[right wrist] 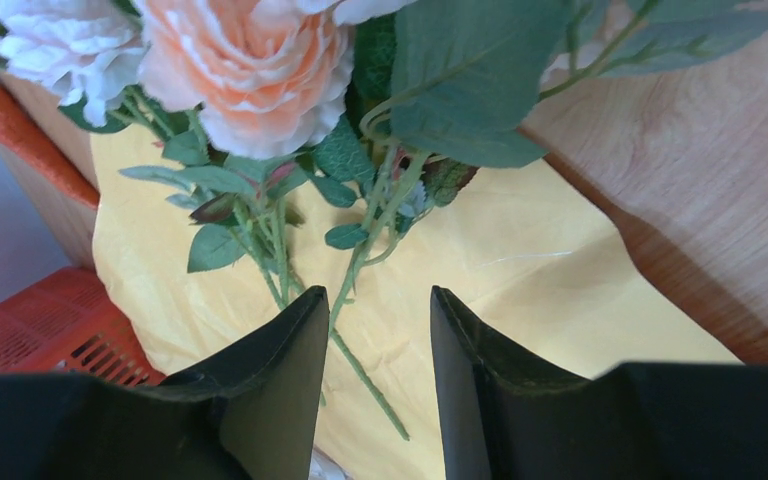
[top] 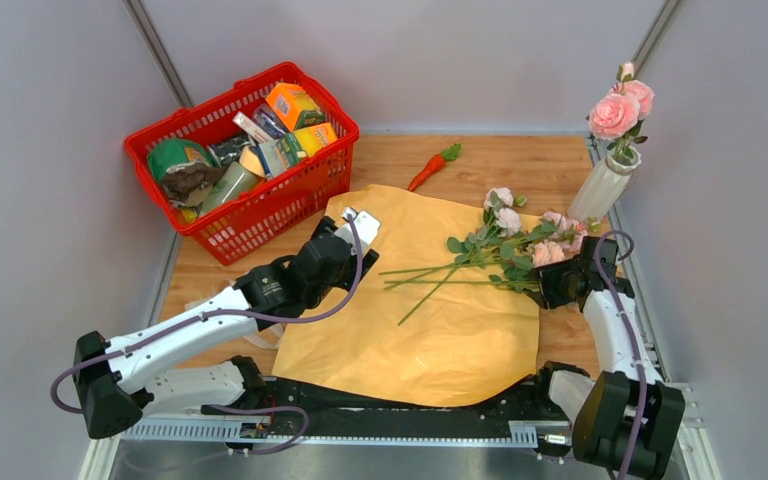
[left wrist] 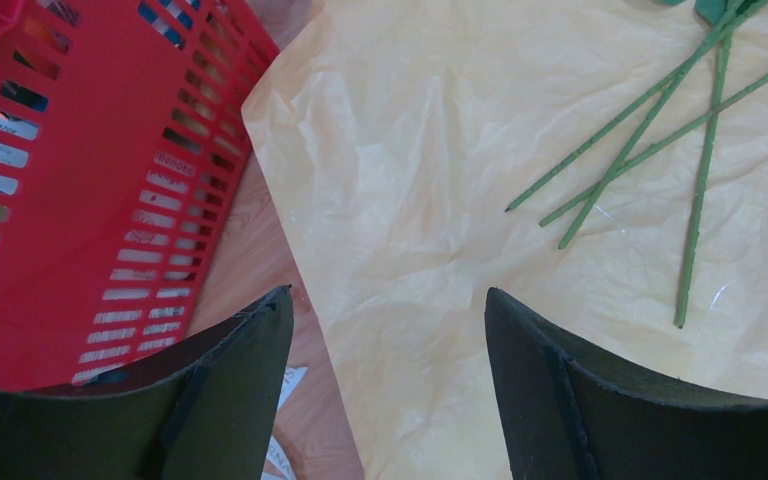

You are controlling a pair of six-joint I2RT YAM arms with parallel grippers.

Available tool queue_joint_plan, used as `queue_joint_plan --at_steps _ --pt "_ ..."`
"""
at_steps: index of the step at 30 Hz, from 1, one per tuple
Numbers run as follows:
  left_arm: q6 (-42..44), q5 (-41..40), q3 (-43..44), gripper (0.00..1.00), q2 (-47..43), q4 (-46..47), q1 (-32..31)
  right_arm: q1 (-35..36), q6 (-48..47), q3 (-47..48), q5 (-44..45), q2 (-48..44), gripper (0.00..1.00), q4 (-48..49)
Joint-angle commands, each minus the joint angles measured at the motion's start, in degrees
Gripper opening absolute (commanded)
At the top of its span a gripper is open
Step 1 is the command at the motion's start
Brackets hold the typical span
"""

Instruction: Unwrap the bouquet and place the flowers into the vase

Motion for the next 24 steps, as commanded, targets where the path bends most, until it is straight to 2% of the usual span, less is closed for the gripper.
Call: queue_joint_plan --at_steps 1,9,20,24 --pt "0.7 -0.8 1.9 0.78 0.0 0.5 -0.2 0.1 2.4 0.9 3.6 3.9 0.45 1.5" --pt "0.7 -0.6 1.8 0.77 -0.2 0.5 -0.2 0.1 1.5 1.2 4.4 13.7 0.45 8.1" --pt "0.6 0.4 2.0 0.77 0.1 0.4 -0.3 0.1 2.9 1.7 5.9 16.3 0.45 10.6" --pt "0.5 0.6 2.2 0.77 0.3 0.1 -0.3 0.1 3.4 1.9 6.7 17.1 0.42 10.8"
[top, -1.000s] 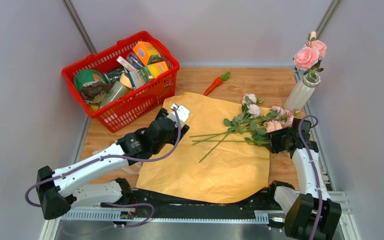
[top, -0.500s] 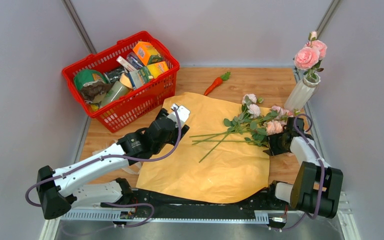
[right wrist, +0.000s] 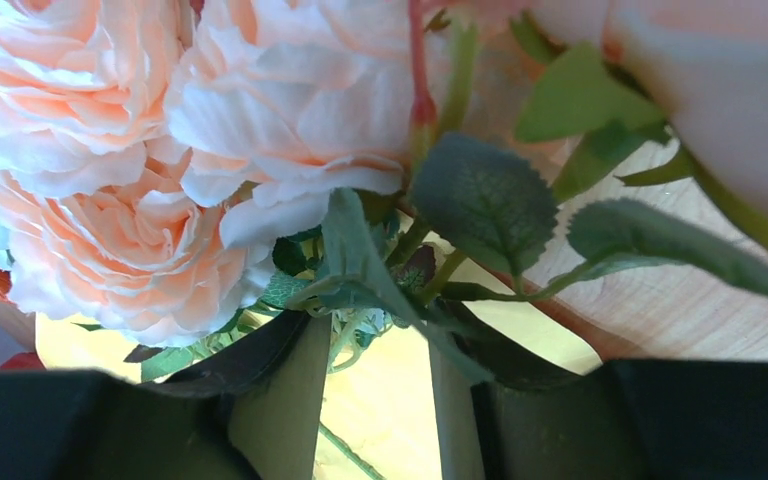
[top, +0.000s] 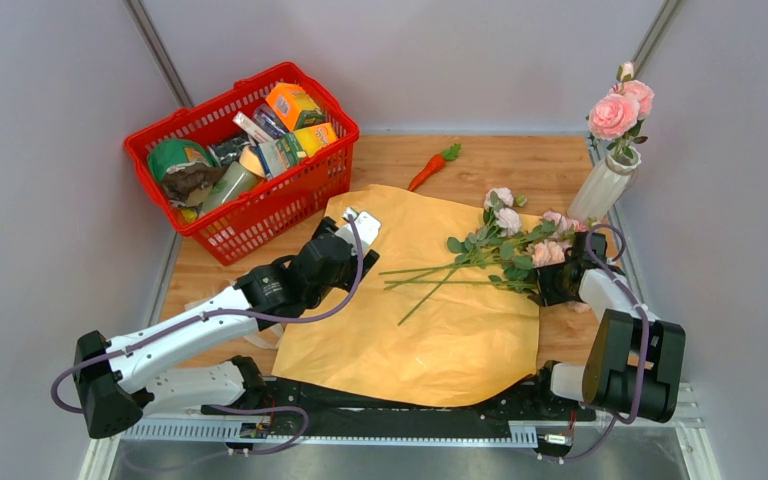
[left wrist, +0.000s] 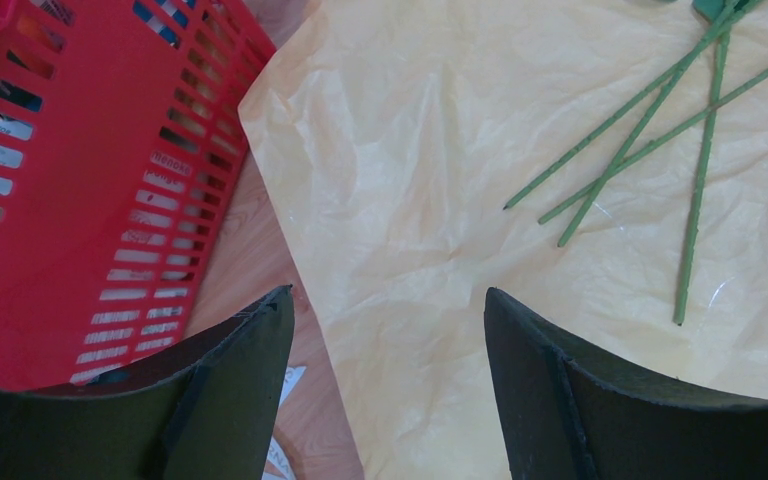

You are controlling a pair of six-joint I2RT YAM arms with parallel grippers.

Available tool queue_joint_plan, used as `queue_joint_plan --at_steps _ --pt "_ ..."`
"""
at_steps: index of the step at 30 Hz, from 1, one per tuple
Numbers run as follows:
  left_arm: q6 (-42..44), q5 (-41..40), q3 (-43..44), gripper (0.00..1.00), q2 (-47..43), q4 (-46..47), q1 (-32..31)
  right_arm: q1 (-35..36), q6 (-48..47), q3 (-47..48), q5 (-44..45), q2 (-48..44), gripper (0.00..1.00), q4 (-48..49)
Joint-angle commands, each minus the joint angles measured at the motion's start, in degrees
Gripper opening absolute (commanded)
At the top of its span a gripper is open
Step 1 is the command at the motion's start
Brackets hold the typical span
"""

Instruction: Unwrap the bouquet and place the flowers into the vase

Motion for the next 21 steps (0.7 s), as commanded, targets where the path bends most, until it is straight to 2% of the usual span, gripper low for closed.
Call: queue_joint_plan --at_steps 1,4,8,14,21 --pt "0.5 0.4 2.2 0.77 0.1 0.3 -0.2 0.0 2.1 1.8 1.6 0.9 0.41 2.4" --pt "0.6 0.2 2.2 0.77 0.1 0.3 -0.3 0.0 2.1 1.5 2.3 1.2 0.38 2.6" --pt "0.6 0.2 2.2 0.77 0.2 0.3 -0.2 0.1 1.4 1.6 3.0 0.1 0.28 2.5" --pt "0.6 -0.2 2.2 0.77 0.2 0.3 -0.3 0.1 0.6 1.7 2.9 -6.5 0.12 2.2" --pt "0.6 -0.4 2.2 0.77 0.0 0.2 -0.2 0.1 1.1 3.3 4.4 -16.3 0.07 -1.1"
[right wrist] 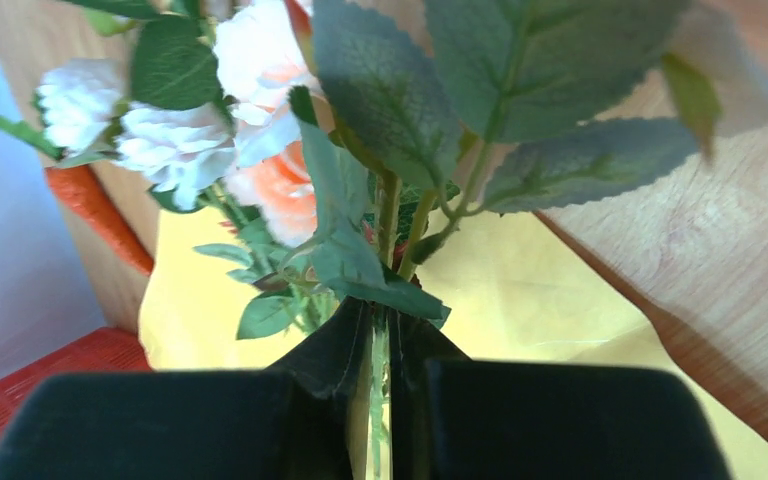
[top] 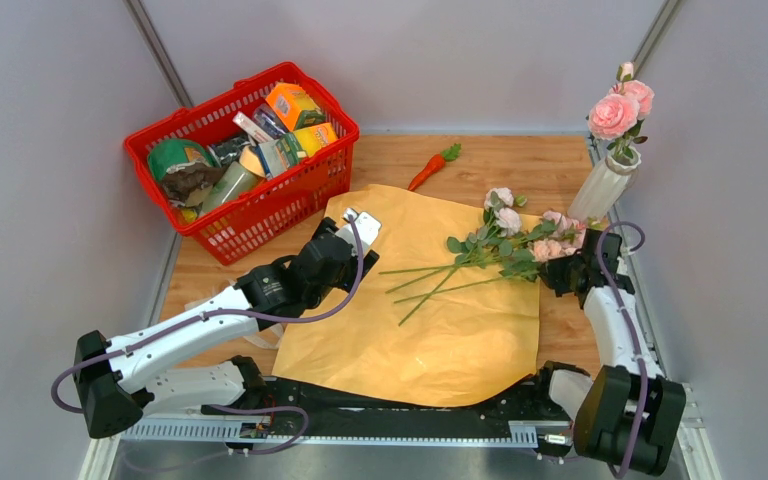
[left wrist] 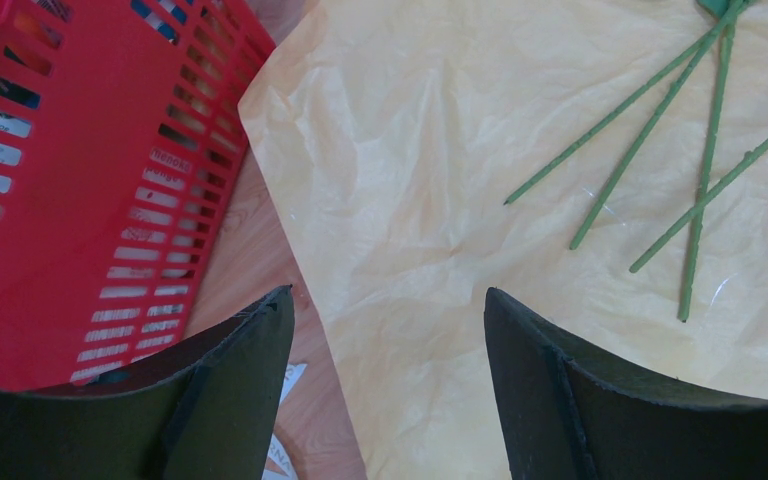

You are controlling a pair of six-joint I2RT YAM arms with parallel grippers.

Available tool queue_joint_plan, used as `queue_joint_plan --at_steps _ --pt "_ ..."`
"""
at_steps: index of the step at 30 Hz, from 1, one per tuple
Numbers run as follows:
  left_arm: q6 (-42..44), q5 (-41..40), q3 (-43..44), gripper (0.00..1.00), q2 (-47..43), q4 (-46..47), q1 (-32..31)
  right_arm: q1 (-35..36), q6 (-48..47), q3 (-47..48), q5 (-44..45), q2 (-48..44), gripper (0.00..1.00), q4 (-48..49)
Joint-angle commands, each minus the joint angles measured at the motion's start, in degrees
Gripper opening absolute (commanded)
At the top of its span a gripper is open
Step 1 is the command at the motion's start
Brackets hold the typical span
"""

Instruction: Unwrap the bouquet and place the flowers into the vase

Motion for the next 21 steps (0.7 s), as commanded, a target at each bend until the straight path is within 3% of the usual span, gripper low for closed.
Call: queue_joint_plan --at_steps 1,4,6,21 --pt "0.6 -0.5 2.2 0.77 -0.1 0.6 -0.2 0.1 0.9 2.8 1.8 -5.6 0.07 -1.4" --pt "0.6 -0.6 2.1 0.77 -0.1 0.6 -0.4 0.1 0.8 2.9 1.5 -7.1 0.07 -2.4" --pt "0.6 -0.8 2.2 0.77 -0.2 0.6 -0.4 0.1 0.7 3.1 0.9 -7.8 0.00 -2.8" --pt "0.7 -1.5 2.1 0.77 -0.2 0.6 -0.8 0.1 -5.5 12.9 1.8 -19.5 0.00 -3.4"
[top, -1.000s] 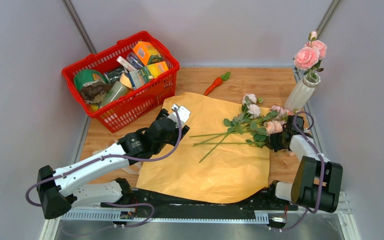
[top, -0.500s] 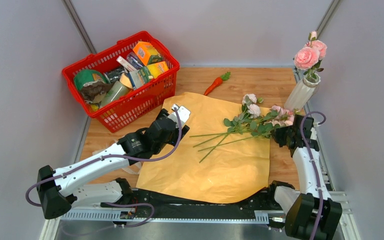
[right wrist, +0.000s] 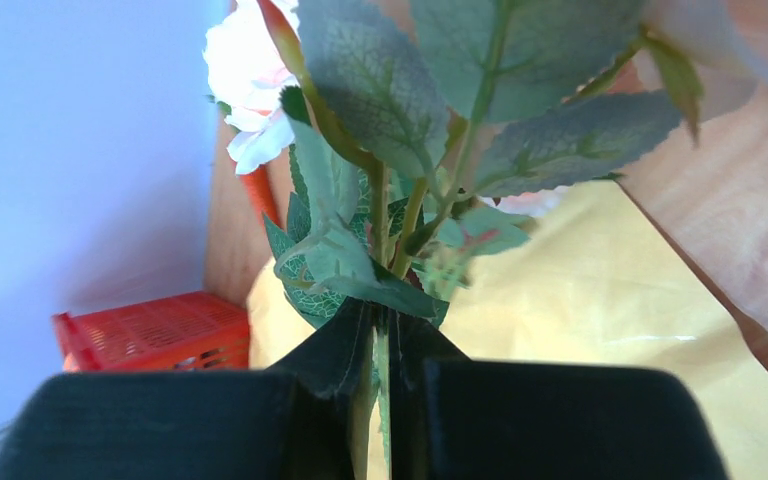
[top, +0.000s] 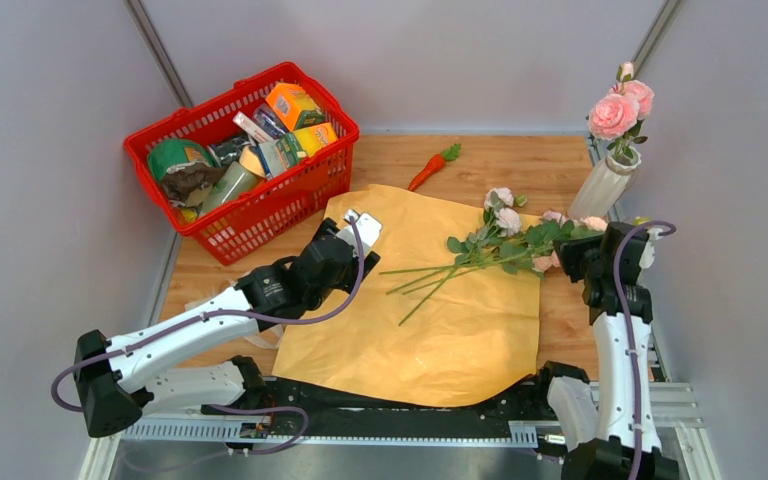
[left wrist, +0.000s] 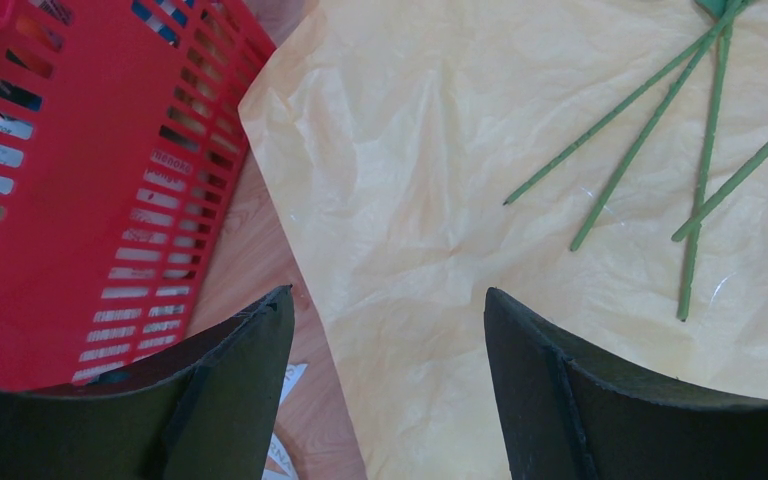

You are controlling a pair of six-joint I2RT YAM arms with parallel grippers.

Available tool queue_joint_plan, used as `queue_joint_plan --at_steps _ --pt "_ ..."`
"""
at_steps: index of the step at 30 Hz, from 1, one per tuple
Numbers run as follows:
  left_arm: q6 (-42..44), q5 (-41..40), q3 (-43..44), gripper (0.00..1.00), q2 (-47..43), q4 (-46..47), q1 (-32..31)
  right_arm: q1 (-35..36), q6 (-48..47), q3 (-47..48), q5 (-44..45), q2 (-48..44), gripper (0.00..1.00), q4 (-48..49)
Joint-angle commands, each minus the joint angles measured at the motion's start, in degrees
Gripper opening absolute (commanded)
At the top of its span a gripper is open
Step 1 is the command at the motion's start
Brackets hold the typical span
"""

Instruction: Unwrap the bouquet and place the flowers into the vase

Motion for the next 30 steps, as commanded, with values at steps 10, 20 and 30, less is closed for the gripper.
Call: queue_joint_plan --at_steps 10,20,30 --pt "0.6 -1.1 2.1 0.77 -0.1 0.6 -0.4 0.1 -23.7 18.7 4.6 -10.9 0.00 17.0" --pt "0.7 -1.5 2.2 0.77 -0.7 0.3 -0.5 0.0 -51.5 29.2 15.5 -6.0 0.00 31.2" --pt "0.7 -1.8 2.1 0.77 -0.8 0.3 -0.8 0.1 -67.3 28.9 23.1 -0.6 0.00 49.2"
